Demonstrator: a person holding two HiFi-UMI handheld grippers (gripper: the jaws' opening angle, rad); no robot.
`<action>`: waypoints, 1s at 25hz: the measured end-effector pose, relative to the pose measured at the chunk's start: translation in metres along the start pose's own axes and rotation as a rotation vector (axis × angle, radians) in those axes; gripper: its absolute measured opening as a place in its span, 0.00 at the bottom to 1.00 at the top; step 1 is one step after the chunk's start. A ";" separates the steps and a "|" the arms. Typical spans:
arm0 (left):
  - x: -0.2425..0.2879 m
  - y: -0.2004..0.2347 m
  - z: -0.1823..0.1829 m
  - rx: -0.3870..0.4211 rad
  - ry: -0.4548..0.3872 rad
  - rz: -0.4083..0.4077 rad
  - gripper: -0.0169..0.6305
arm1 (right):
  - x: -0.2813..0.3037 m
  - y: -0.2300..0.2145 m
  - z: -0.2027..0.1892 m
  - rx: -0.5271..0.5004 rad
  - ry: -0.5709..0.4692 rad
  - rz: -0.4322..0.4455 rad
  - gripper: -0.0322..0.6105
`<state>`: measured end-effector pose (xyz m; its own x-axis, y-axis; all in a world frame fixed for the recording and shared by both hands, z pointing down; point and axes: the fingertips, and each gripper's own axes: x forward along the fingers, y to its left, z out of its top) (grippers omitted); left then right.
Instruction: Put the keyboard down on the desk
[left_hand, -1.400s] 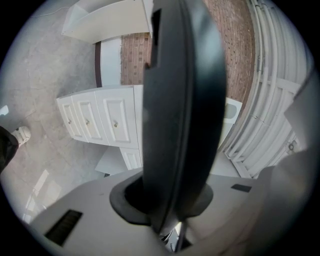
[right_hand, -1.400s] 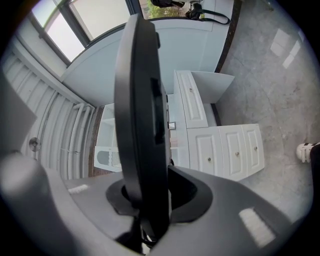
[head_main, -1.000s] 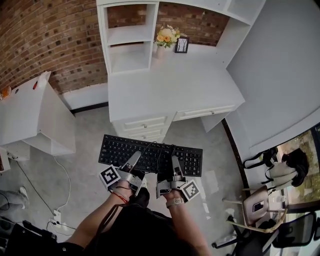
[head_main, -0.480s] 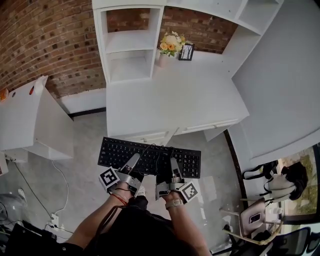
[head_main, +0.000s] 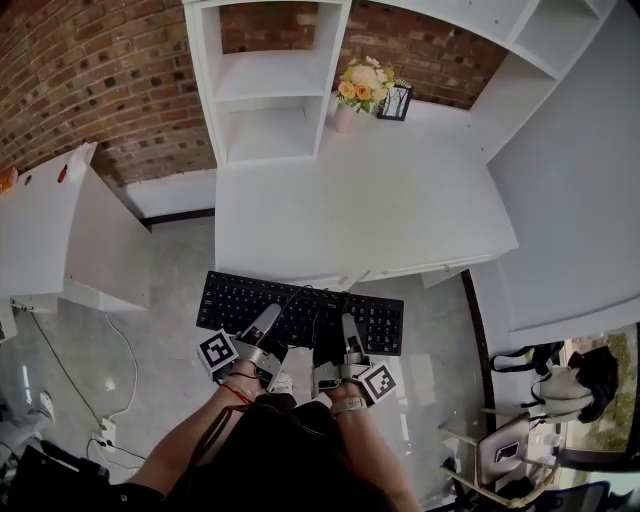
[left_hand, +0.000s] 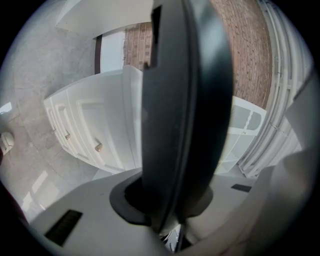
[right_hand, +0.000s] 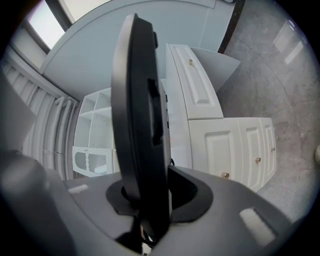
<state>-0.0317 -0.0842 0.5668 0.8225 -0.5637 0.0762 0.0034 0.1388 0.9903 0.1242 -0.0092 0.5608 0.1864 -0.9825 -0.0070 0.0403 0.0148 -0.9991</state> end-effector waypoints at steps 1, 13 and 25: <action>0.001 0.001 0.001 -0.003 -0.001 0.002 0.13 | 0.001 -0.001 0.000 0.005 0.001 -0.003 0.20; 0.027 0.011 0.001 -0.016 -0.034 0.017 0.14 | 0.031 -0.012 0.020 0.006 0.065 -0.027 0.20; 0.066 0.015 0.007 -0.062 -0.141 0.059 0.14 | 0.081 -0.025 0.047 0.040 0.172 -0.091 0.20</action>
<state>0.0188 -0.1248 0.5875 0.7342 -0.6613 0.1538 -0.0037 0.2227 0.9749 0.1847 -0.0799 0.5876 0.0101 -0.9973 0.0725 0.0890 -0.0713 -0.9935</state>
